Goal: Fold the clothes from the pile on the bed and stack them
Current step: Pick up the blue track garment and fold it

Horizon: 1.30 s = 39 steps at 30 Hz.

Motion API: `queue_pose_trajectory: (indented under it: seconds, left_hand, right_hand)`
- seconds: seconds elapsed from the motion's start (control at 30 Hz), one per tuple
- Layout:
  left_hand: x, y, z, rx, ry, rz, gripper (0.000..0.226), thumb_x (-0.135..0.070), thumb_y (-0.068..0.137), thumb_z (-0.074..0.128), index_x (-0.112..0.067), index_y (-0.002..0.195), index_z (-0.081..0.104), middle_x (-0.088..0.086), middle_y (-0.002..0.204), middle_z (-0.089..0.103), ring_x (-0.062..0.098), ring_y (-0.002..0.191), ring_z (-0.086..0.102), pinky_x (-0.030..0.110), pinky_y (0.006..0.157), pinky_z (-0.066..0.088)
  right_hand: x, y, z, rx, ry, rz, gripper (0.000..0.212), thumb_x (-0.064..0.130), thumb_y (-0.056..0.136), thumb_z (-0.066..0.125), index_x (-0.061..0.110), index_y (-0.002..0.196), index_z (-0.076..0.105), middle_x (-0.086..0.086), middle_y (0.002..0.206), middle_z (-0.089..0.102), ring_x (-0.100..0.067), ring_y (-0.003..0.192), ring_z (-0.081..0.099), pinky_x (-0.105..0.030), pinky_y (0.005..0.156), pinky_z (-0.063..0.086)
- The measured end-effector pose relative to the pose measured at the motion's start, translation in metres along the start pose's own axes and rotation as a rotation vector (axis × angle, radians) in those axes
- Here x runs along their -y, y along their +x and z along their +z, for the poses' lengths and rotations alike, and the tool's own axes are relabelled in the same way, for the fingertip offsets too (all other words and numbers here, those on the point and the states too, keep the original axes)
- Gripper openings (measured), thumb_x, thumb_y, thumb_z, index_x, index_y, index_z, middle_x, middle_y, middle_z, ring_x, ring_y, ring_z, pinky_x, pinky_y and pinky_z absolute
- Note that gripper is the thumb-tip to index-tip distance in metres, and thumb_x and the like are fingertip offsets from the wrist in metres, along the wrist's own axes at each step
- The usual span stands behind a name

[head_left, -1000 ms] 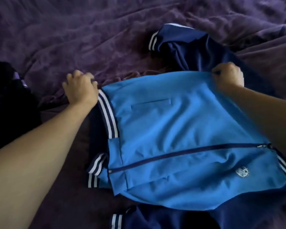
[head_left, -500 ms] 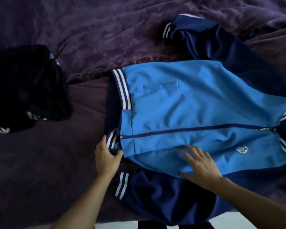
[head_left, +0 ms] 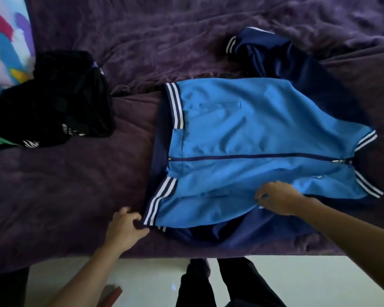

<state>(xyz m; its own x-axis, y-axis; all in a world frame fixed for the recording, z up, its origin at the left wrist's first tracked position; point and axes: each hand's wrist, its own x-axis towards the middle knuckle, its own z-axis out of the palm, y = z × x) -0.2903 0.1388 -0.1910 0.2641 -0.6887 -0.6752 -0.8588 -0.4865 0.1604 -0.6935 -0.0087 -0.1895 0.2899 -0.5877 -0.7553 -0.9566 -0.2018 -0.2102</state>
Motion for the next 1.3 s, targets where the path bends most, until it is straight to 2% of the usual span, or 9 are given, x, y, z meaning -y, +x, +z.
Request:
queue_pose_trajectory:
  seconds: [0.17,0.27,0.37,0.47,0.6,0.73,0.87,1.1,1.3]
  left_hand:
    - [-0.060,0.030,0.015,-0.224,-0.255,0.147,0.074,-0.042,0.071,0.080,-0.011,0.132,0.053,0.010,0.129,0.058,0.032,0.119,0.053,0.044,0.095,0.045]
    - [-0.078,0.041,0.026,-0.175,-0.474,0.048,0.036,-0.035,0.081,0.072,-0.005,0.066,0.060,0.013,0.069,0.068,0.030,0.075,0.067,0.036,0.061,0.045]
    - [-0.062,0.021,0.044,-0.083,-0.535,0.021,0.043,-0.036,0.071,0.062,-0.003,0.048,0.049,-0.004,0.038,0.048,0.009,0.041,0.050,0.029,0.046,0.035]
    - [-0.024,-0.008,0.050,-0.177,-0.395,-0.035,0.028,-0.032,0.069,0.067,-0.005,0.061,0.066,0.005,0.056,0.063,0.023,0.059,0.062,0.030,0.051,0.046]
    - [-0.007,-0.026,0.044,-0.501,-0.101,0.020,0.018,-0.012,0.067,0.076,-0.008,0.079,0.064,0.018,0.090,0.059,0.040,0.086,0.053,0.046,0.073,0.047]
    - [-0.058,-0.051,0.066,-0.329,-0.007,0.701,0.017,-0.025,0.071,0.071,-0.016,0.083,0.064,-0.001,0.082,0.057,0.027,0.081,0.058,0.040,0.070,0.049]
    - [-0.084,-0.043,0.116,-0.002,0.366,0.643,0.066,-0.052,0.081,0.062,-0.032,0.140,0.041,-0.004,0.126,0.047,0.020,0.119,0.044,0.037,0.097,0.036]
    - [-0.082,-0.036,0.120,-0.208,-0.218,0.558,0.023,-0.021,0.095,0.054,-0.007,0.078,0.055,0.004,0.058,0.057,0.032,0.062,0.059,0.037,0.056,0.040]
    - [-0.072,-0.071,0.071,0.079,0.086,0.541,0.057,-0.081,0.075,0.040,-0.030,0.091,0.056,-0.008,0.081,0.065,0.013,0.079,0.062,0.033,0.067,0.046]
  right_hand:
    - [0.017,-0.028,0.073,-0.565,0.032,-0.138,0.022,0.014,0.067,0.076,0.018,0.088,0.069,-0.001,0.092,0.062,-0.030,0.086,0.062,-0.037,0.069,0.049]
    - [0.035,-0.046,0.112,-0.552,0.071,-0.307,0.032,0.039,0.068,0.069,0.022,0.095,0.069,0.003,0.096,0.064,-0.025,0.089,0.062,-0.034,0.070,0.052]
    - [0.039,-0.061,0.149,-0.286,-0.023,-0.262,0.048,0.055,0.080,0.057,0.026,0.116,0.067,0.006,0.128,0.061,-0.018,0.125,0.051,-0.038,0.096,0.040]
    - [0.039,-0.075,0.157,-0.393,0.123,-0.183,0.008,0.023,0.086,0.065,0.018,0.085,0.072,0.002,0.089,0.071,-0.025,0.090,0.066,-0.036,0.080,0.045]
    - [0.042,-0.104,0.150,-0.380,0.283,-0.103,0.011,0.021,0.086,0.056,0.025,0.076,0.061,0.007,0.067,0.063,-0.026,0.061,0.055,-0.026,0.061,0.034]
    - [0.018,-0.111,0.134,-0.511,0.235,0.015,0.025,0.016,0.088,0.056,0.024,0.108,0.068,0.006,0.107,0.069,-0.021,0.096,0.063,-0.031,0.079,0.047]
    - [-0.037,-0.096,0.122,-0.184,-0.152,0.257,0.056,0.028,0.091,0.054,0.030,0.145,0.038,0.005,0.153,0.034,-0.017,0.140,0.029,-0.037,0.102,0.034]
    - [-0.066,-0.094,0.149,-0.535,0.210,0.263,0.015,0.033,0.093,0.052,0.020,0.087,0.057,-0.013,0.086,0.069,-0.041,0.080,0.060,-0.036,0.061,0.039]
    - [-0.080,-0.140,0.131,-0.551,0.223,0.191,0.034,0.037,0.096,0.047,0.014,0.071,0.049,-0.012,0.064,0.059,-0.043,0.068,0.058,-0.042,0.058,0.045]
